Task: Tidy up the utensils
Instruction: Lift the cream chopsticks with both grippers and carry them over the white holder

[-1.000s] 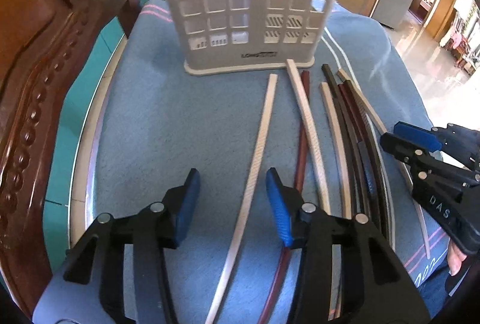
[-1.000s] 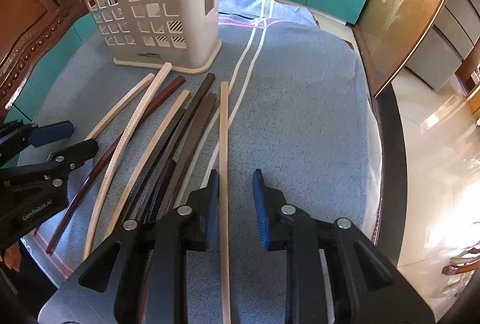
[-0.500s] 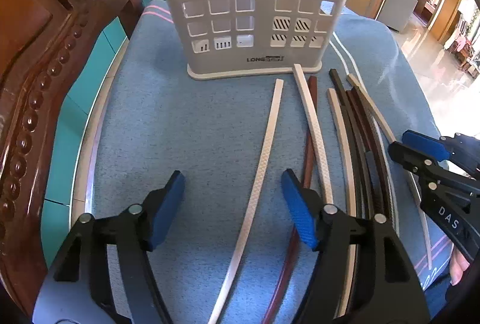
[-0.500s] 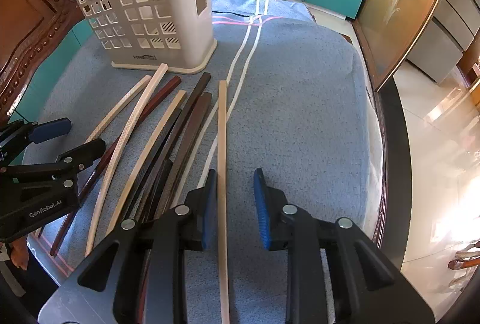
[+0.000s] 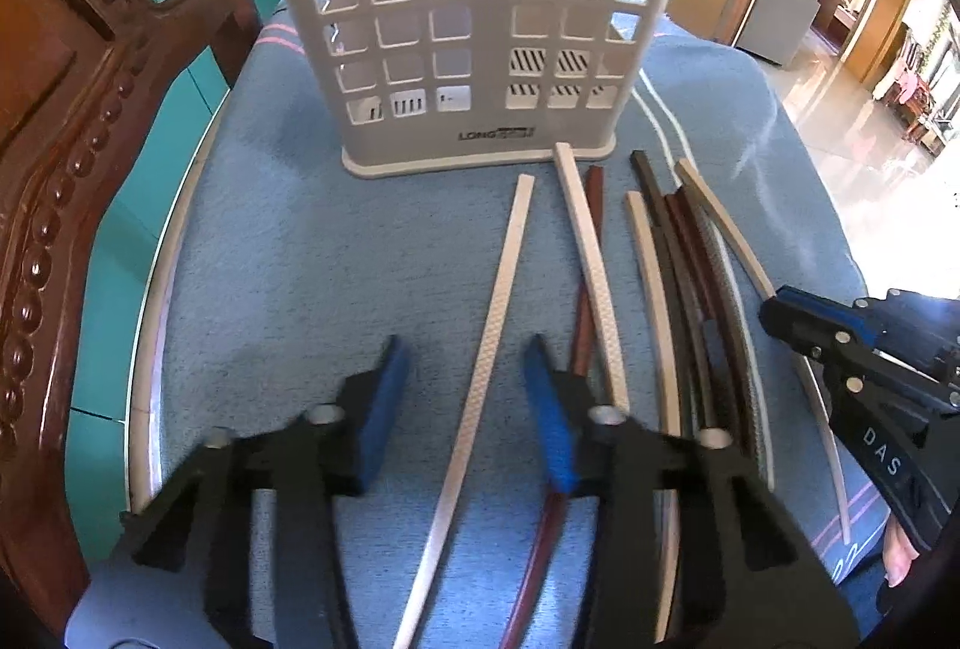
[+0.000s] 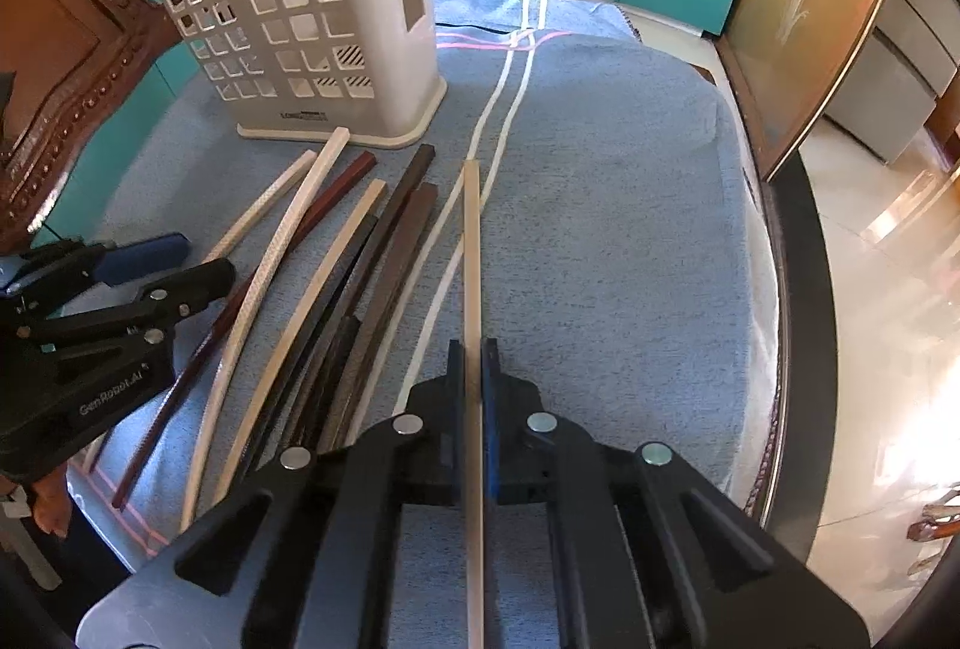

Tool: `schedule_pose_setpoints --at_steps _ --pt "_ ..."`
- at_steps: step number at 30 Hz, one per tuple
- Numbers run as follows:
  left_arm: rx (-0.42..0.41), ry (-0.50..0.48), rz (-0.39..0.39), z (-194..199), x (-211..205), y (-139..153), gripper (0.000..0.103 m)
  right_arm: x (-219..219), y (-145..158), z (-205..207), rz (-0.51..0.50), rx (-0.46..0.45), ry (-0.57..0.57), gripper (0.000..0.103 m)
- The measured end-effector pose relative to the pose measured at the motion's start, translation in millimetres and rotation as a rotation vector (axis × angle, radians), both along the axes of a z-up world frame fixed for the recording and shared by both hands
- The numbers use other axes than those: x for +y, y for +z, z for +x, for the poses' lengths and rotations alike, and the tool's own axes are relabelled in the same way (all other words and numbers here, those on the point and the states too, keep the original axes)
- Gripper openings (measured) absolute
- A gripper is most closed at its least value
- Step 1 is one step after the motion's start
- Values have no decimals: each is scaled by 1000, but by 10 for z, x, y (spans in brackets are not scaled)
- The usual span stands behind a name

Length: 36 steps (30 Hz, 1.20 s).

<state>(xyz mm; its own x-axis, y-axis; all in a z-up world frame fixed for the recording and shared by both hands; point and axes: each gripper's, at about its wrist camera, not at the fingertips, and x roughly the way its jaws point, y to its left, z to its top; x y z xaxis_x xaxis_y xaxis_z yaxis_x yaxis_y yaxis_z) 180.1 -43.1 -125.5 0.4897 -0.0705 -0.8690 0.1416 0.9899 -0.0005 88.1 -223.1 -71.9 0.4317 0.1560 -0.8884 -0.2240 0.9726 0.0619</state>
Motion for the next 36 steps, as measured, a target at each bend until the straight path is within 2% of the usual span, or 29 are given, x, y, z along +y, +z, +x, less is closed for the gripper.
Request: schedule_pose_setpoints --at_steps 1,2,4,12,15,18,24,29,34,36 --pt "0 0 -8 -12 -3 5 14 -16 2 5 13 1 -5 6" --pt "1 -1 -19 -13 6 10 9 -30 10 8 21 0 -9 6" --pt "-7 5 -36 -30 37 44 7 -58 42 9 29 -12 -17 6" --pt "-139 -6 -130 -354 241 513 7 -253 382 -130 97 -142 -39 6" --pt "-214 -11 -167 -490 346 739 7 -396 555 -165 164 -175 -56 6" --pt "-307 -17 -207 -701 421 1022 7 -547 835 -254 254 -223 -56 6" --pt "-534 -3 -230 -976 523 1812 6 -703 1627 -483 364 -422 -35 6" --pt "-706 40 -243 -811 557 2321 6 -630 2122 -332 504 -564 -22 6" --pt "-807 124 -264 -483 544 2543 6 -462 2208 58 641 -679 -37 6" --pt "-812 131 -269 -360 540 2551 6 -417 2215 212 636 -718 -63 6"
